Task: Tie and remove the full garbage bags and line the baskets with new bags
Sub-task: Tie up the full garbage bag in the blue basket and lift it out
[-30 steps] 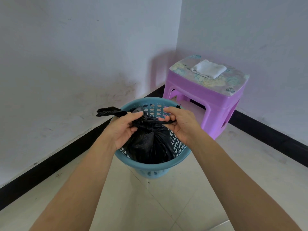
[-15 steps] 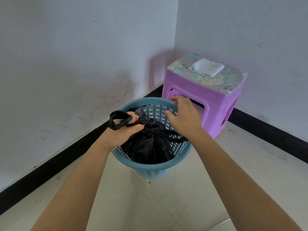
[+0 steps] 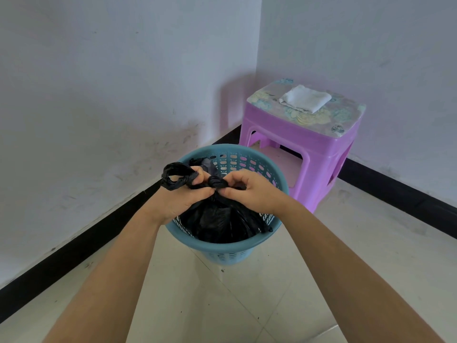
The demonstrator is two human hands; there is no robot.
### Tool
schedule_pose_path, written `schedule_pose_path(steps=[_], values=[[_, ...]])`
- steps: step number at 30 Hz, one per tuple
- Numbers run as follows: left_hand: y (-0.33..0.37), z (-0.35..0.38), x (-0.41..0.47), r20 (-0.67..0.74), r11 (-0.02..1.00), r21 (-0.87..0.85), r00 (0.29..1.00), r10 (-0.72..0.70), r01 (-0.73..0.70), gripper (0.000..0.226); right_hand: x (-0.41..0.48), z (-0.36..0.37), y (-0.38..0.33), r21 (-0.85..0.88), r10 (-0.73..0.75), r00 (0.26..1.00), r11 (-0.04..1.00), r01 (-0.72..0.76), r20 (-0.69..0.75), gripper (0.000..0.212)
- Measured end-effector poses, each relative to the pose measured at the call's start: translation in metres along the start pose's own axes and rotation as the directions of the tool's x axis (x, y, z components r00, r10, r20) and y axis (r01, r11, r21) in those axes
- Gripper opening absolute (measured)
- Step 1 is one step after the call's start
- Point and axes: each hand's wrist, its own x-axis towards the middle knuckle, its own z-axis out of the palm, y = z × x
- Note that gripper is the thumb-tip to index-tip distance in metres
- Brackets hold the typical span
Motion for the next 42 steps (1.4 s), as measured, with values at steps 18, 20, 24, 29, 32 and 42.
schedule_pose_path(steps=[18,20,24,29,32,42], values=[[-0.001,0.018,0.005,-0.208,0.92,-0.375,0.956,-0.206,0.116,0.019,-0.001,0.004,0.002,-0.286,-0.144,0.946,0.957,0.057,-0.292,0.018],[-0.004,0.018,0.005,-0.202,0.903,-0.42,0.961,-0.19,0.09,0.022,-0.001,0.008,0.001,-0.376,-0.24,0.909,0.921,0.102,-0.34,0.021],[-0.009,0.025,0.002,-0.321,0.988,-0.144,0.947,0.013,-0.062,0.026,-0.002,0.016,-0.001,-0.478,-0.346,0.822,0.872,0.104,-0.452,0.033],[-0.004,0.024,0.001,-0.277,0.989,-0.033,0.952,0.132,-0.146,0.02,-0.002,0.019,0.001,-0.543,-0.433,0.754,0.831,0.121,-0.494,0.029],[-0.002,0.022,0.0,-0.244,0.973,0.084,0.942,0.229,-0.215,0.016,-0.001,0.018,0.005,-0.488,-0.412,0.772,0.859,0.153,-0.483,0.031],[-0.008,0.029,-0.002,-0.381,0.921,0.29,0.851,0.361,-0.261,0.027,-0.002,-0.035,0.011,0.319,0.189,0.981,0.928,-0.191,0.036,0.017]])
